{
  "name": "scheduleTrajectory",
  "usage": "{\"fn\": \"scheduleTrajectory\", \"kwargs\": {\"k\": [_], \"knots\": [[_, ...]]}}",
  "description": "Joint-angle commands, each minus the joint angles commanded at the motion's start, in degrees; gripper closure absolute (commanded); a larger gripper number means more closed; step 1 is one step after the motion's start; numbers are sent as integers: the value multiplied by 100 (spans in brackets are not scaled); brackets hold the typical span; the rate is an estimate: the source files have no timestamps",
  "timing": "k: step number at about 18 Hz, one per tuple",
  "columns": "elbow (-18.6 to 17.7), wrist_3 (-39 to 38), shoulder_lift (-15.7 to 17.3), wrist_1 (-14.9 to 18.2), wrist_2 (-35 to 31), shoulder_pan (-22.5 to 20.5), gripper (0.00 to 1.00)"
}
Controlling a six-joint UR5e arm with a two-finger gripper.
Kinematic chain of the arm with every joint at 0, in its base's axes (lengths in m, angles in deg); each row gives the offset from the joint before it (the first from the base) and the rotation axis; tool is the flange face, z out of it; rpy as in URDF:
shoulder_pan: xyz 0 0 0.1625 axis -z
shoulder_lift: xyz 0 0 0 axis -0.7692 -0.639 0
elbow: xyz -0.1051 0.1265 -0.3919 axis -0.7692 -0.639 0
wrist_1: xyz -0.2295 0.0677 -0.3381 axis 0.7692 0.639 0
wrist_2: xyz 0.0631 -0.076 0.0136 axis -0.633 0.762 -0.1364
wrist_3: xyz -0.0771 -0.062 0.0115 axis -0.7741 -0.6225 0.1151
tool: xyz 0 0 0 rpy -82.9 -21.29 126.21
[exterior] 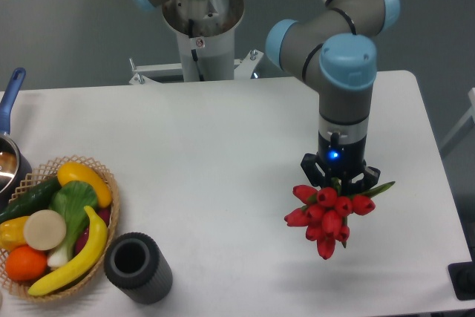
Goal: Pick up the flowers from the vase
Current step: 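Carry the held tulips away from the black vase and hold them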
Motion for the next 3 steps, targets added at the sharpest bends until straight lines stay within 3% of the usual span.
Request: {"fn": "scheduleTrajectory", "kwargs": {"k": [3], "knots": [[54,0,-35,160,-141,52,87]]}}
